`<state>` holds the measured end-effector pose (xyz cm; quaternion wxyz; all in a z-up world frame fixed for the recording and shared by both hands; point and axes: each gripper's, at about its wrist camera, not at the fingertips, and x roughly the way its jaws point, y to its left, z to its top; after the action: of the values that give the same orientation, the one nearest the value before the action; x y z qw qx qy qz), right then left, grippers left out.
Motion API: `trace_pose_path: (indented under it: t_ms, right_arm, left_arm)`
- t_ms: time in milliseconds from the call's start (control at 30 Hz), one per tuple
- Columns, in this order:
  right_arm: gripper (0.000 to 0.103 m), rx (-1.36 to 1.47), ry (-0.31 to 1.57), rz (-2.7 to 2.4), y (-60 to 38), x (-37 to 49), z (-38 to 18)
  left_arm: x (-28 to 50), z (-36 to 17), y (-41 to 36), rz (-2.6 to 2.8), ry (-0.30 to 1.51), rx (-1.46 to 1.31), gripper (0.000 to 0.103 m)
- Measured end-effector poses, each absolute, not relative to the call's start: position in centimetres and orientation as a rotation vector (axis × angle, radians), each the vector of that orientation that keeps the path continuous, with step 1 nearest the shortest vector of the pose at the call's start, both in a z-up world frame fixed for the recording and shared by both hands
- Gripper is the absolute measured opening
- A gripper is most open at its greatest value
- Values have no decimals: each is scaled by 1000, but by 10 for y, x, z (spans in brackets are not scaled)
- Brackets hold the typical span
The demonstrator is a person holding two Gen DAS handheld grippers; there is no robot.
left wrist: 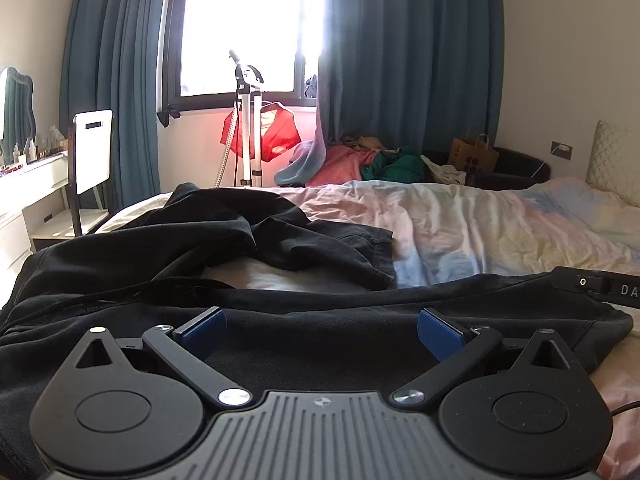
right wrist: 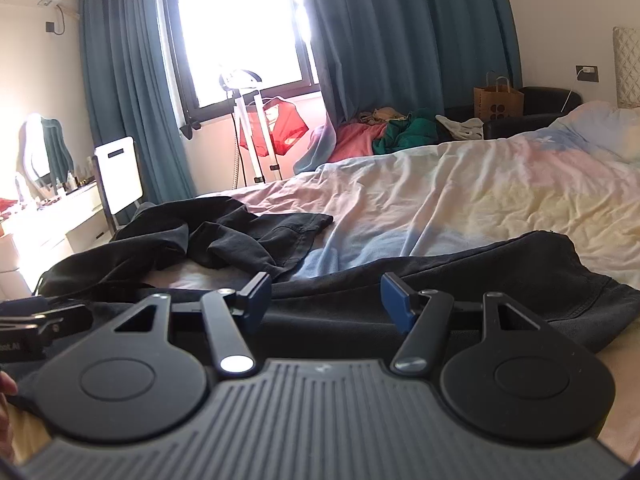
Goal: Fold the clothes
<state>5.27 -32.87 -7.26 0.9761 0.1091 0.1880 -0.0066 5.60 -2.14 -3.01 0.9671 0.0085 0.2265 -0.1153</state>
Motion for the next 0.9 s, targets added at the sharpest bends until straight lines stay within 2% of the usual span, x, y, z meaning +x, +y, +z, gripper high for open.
trace_pose_path:
  t_ms: [433,567,900]
  right_arm:
    - [64,128,500,81,-292,92,-89]
    - [64,6,495,122,-260,148,-89]
    - [58,-399,665,71,-175,325,-151]
  left_arm:
    - [46,3,39,-126,404,-7,103]
    - [59,-7,63,-119,427,-46,103]
    - [108,-48,94,-84,522,-58,103]
